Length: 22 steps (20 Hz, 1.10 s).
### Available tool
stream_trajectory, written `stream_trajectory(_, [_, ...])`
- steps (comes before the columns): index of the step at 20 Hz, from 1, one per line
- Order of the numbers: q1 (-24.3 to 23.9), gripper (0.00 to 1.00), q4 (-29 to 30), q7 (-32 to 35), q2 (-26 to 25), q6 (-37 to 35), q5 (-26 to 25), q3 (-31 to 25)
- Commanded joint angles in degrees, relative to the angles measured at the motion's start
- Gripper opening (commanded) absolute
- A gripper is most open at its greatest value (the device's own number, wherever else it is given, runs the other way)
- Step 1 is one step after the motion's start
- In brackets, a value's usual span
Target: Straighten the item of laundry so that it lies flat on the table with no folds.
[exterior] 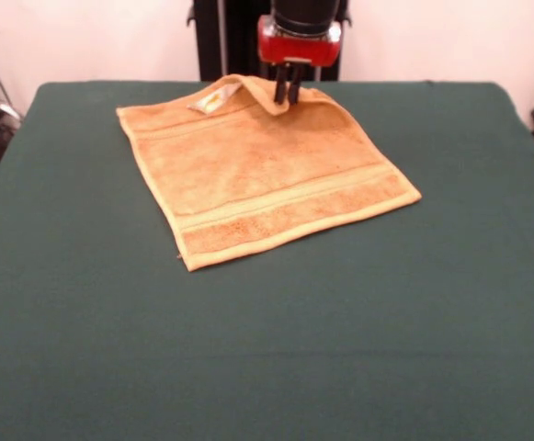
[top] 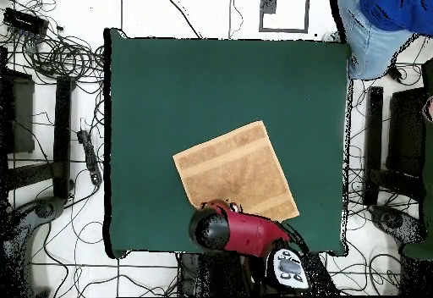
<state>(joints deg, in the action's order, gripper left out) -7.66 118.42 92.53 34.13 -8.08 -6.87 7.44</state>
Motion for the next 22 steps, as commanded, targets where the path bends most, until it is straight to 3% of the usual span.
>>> stream_trajectory(1, [3.13,0.00,4.10,14.98,-3.35,11.22,0.47,-0.38])
stream_trajectory(15, [3.33,0.00,6.55,14.85,-5.75,19.20,2.64,0.52])
stream_trajectory(16, [3.40,1.00,6.66,14.87,-5.78,19.19,2.96,0.61])
stream_trajectory(22, [3.52,1.00,6.74,14.94,-6.17,19.03,4.00,0.66])
